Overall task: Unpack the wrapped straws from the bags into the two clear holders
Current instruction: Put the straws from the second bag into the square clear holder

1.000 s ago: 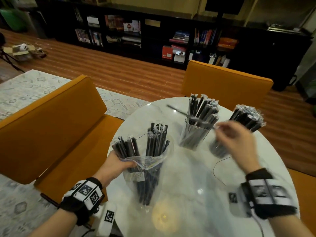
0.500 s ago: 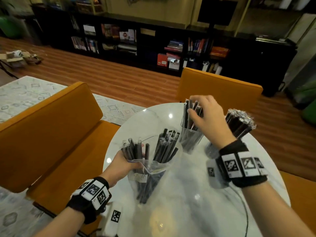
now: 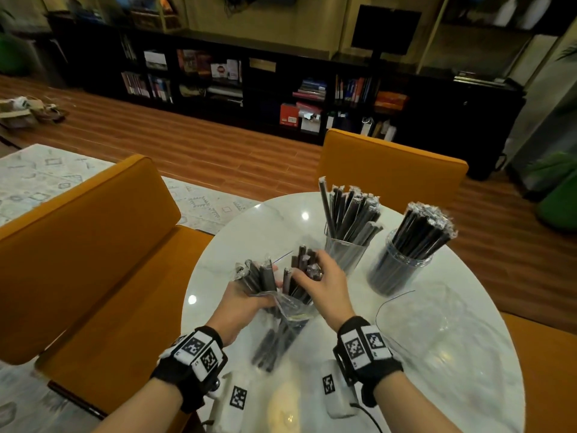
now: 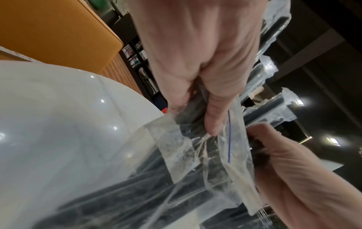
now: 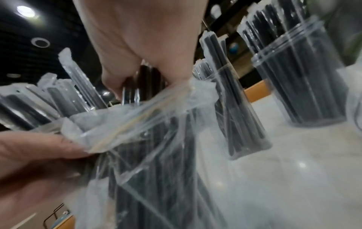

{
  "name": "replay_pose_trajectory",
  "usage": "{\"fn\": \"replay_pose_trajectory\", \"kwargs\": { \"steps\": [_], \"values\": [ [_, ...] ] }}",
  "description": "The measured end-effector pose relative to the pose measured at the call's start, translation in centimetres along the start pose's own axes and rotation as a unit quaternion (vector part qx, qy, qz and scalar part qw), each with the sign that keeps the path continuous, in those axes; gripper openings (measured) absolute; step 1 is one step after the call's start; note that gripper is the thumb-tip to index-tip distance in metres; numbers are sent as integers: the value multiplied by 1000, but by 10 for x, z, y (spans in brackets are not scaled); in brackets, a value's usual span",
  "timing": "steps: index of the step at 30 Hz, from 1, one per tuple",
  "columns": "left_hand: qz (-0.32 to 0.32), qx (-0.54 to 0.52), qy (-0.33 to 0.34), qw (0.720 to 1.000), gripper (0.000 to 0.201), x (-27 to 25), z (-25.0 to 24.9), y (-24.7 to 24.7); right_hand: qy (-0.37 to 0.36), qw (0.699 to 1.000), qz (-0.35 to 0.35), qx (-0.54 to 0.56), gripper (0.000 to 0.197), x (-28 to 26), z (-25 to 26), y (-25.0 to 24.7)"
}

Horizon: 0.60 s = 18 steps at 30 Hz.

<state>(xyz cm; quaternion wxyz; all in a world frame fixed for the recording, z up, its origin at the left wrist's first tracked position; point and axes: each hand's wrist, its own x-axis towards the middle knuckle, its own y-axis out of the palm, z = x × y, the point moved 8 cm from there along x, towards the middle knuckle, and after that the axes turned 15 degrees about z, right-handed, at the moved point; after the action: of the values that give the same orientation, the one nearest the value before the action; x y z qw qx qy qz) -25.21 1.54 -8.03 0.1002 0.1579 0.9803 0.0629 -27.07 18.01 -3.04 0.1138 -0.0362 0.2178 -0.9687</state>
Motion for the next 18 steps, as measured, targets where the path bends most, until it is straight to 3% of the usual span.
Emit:
{"fn": "replay_pose_trajectory", "kwargs": {
  "steps": [6,14,18],
  "values": [
    [-8,-40,29,999,50,7,-8,-4,-61,997,-47,14,16,6,40,-42],
    [30,-2,-17,999,54,19,0,2,-100,991,-88,3,26,12,76,-100],
    [42,25,-32,998,49,19,5,2,-136,981,-140,-14,16,10,105,-139]
  ]
}}
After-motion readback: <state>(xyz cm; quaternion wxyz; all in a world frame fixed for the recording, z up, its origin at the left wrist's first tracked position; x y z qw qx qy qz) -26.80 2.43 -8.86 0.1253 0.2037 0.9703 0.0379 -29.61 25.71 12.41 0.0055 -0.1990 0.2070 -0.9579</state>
